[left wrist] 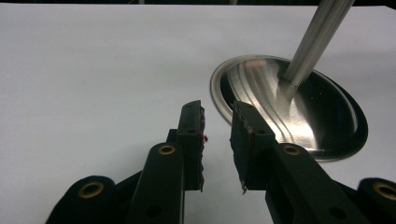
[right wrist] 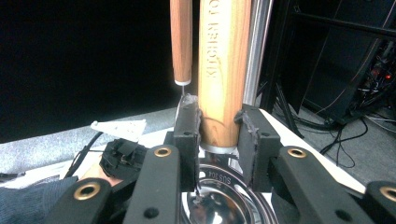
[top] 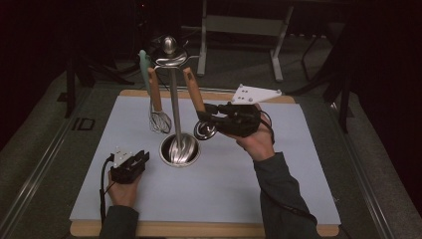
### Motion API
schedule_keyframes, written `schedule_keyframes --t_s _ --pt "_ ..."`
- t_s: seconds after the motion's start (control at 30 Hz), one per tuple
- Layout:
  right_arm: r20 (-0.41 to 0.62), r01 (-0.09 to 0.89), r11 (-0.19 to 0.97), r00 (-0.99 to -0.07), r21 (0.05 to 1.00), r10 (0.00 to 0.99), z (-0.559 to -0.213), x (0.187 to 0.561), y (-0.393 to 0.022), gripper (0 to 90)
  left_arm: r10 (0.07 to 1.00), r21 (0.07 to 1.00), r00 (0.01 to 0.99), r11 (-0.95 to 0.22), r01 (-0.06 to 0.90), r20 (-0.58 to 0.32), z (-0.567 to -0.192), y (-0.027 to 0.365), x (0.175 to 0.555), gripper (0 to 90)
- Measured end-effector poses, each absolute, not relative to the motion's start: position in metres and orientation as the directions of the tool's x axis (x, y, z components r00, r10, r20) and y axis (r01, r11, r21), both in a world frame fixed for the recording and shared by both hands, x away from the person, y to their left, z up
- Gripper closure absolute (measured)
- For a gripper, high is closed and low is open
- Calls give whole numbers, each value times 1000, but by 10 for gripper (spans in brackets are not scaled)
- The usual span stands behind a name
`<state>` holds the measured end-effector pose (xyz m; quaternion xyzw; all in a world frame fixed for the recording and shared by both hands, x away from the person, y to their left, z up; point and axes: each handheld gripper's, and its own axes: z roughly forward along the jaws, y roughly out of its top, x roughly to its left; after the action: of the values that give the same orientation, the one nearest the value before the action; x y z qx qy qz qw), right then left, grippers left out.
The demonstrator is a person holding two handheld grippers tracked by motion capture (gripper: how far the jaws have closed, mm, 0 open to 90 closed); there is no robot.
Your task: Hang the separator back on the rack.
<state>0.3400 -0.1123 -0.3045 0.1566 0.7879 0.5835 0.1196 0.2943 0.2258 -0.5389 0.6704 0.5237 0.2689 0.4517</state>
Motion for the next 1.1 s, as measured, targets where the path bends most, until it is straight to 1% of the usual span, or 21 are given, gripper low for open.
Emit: schedule_keyframes --t_s 0.6,0.93,1.1 --pt "-6 109 281 -925 953 380 -302 346 -100 711 945 887 308 -46 460 -111 -539 226 294 741" --pt "10 121 271 -926 955 378 -300 351 -92 714 944 886 309 -43 461 -115 -539 226 294 740" --pt "0 101 261 -932 960 363 -301 349 -94 714 945 886 306 -38 462 -119 -539 226 294 740"
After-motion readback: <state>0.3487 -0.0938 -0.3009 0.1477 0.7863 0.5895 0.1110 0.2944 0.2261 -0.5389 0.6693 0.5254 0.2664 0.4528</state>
